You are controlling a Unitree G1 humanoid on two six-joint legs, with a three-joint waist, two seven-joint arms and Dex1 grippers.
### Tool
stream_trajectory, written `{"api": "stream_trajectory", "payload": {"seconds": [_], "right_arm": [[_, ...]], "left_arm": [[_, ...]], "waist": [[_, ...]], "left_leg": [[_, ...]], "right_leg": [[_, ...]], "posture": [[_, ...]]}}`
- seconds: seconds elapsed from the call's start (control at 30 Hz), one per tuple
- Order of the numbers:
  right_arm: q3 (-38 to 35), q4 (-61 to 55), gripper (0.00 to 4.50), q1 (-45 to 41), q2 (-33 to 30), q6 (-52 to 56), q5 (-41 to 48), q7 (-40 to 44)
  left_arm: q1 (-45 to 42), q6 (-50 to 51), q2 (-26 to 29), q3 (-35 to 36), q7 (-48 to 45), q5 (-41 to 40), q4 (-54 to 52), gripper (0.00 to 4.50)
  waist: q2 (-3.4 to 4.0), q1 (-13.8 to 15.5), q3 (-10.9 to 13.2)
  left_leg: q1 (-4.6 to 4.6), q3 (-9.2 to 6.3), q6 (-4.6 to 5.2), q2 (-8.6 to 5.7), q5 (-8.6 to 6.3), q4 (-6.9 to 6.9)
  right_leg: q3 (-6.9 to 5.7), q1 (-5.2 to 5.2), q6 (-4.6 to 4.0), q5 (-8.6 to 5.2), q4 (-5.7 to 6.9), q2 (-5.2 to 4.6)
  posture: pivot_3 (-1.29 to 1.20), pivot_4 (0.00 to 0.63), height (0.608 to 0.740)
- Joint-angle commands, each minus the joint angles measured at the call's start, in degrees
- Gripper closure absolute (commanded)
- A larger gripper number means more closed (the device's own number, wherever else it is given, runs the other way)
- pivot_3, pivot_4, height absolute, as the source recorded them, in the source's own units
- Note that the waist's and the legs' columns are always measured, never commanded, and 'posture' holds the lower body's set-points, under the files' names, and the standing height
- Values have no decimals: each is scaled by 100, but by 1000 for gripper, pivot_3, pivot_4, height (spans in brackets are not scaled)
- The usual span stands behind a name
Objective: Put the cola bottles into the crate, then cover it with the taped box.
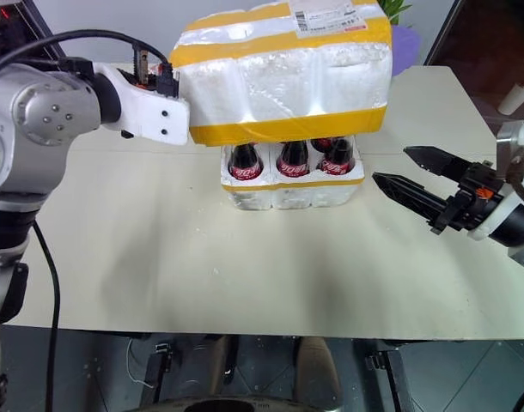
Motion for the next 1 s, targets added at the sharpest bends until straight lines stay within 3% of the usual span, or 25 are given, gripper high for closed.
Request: {"api": "stream_trajectory", "payload": {"seconds": [0.03,0.07,0.17,0.33,0.73,0.83,0.9,1.0], "right_arm": [[15,-40,0,-126,-4,-229,-64,33],[34,-14,0,-156,-7,-245,-66,38],[84,11,0,-224,9,-283,-63,27],[142,26,0,-233,28,-324,-77,28],[226,-22,0,-178,-10,-323,-141,34],[121,-59,0,-22,-84,-302,-210,139],[17,-51,0,100,-164,-303,-301,227],[-129,4,0,266,-310,-308,-413,452]], "left_arm": [[-6,-31,48,81,-171,-51,-139,4289],[-3,-41,58,72,-179,-17,-123,4289],[86,-162,104,35,-173,49,-72,2994],[49,-115,-31,99,-88,61,-94,443],[424,235,-79,341,-358,-357,-184,443],[880,1581,-268,946,-843,-1349,-593,443],[1147,3006,-401,1543,-1260,-2282,-777,443],[1410,4522,-311,2777,-2214,-4197,-638,443]], "waist": [[0,-10,0],[0,-11,0],[0,-13,0],[0,-8,0],[0,-22,1],[1,-34,1],[3,-40,1],[3,-60,2]], "left_leg": [[0,0,0,0,0,0],[0,0,0,0,0,0],[1,0,0,0,0,0],[-2,0,0,0,0,1],[-1,0,0,1,0,-2],[0,0,1,1,0,-5],[0,-1,1,2,0,-4],[1,-2,1,3,0,-4]], "right_leg": [[0,0,0,0,0,0],[0,0,0,0,0,0],[0,0,1,-1,0,0],[0,-1,1,-1,0,0],[1,-4,0,-1,1,1],[1,-4,0,-1,1,1],[0,-5,0,-1,4,1],[0,-7,-1,-1,6,2]], "posture": [[0,150,739],[0,150,739],[0,150,739],[0,150,739],[0,150,739],[0,150,739],[0,150,739],[0,150,739]]}}
